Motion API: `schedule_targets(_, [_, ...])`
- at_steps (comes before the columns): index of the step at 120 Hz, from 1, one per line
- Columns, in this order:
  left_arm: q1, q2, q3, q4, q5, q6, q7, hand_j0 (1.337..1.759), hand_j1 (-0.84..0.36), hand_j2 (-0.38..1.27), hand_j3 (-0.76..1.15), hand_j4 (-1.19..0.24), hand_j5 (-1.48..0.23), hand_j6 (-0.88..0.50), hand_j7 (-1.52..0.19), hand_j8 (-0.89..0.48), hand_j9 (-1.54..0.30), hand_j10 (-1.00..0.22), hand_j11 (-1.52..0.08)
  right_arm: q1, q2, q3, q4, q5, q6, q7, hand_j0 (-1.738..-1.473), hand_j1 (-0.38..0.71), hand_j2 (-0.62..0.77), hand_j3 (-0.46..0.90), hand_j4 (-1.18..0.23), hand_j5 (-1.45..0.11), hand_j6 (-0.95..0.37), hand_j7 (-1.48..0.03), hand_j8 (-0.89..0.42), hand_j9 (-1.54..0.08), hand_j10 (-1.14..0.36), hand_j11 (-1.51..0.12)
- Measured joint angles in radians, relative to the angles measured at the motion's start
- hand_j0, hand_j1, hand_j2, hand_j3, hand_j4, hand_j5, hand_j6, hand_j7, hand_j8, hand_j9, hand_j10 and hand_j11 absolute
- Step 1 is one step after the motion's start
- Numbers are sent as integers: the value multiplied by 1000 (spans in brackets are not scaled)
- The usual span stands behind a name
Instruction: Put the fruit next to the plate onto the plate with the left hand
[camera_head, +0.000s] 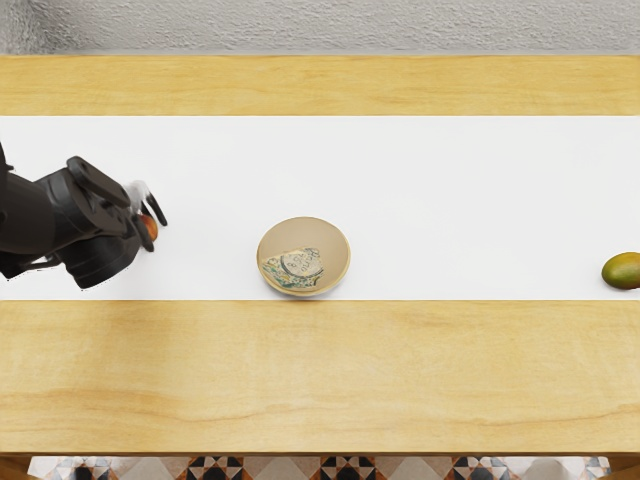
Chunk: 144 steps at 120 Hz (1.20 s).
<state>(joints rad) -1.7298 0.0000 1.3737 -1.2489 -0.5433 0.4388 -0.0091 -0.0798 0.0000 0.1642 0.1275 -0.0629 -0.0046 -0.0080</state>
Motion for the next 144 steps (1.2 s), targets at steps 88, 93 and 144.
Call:
schedule_targets(88, [20, 94, -548, 187, 186, -380, 7, 1649, -316, 344, -2, -811, -1248, -431, -1161, -344, -1185, -594, -1185, 0, 0, 0, 0, 0, 0, 0, -1658, -349, 0, 0, 0, 0, -1, 0, -1, 0, 0, 0])
schedule_targets(93, [54, 77, -563, 203, 196, -383, 7, 1649, -324, 433, -1, -804, -1264, -416, -1172, -330, -1184, -567, -1187, 0, 0, 0, 0, 0, 0, 0, -1658, -349, 0, 0, 0, 0, -1, 0, -1, 0, 0, 0])
schedule_targets(144, [72, 63, -595, 235, 216, -414, -1, 1655, 87, 148, 0, -293, -465, -178, -425, -139, -428, -236, -434, 0, 0, 0, 0, 0, 0, 0, -1658, -349, 0, 0, 0, 0, -1, 0, 0, 0, 0, 0])
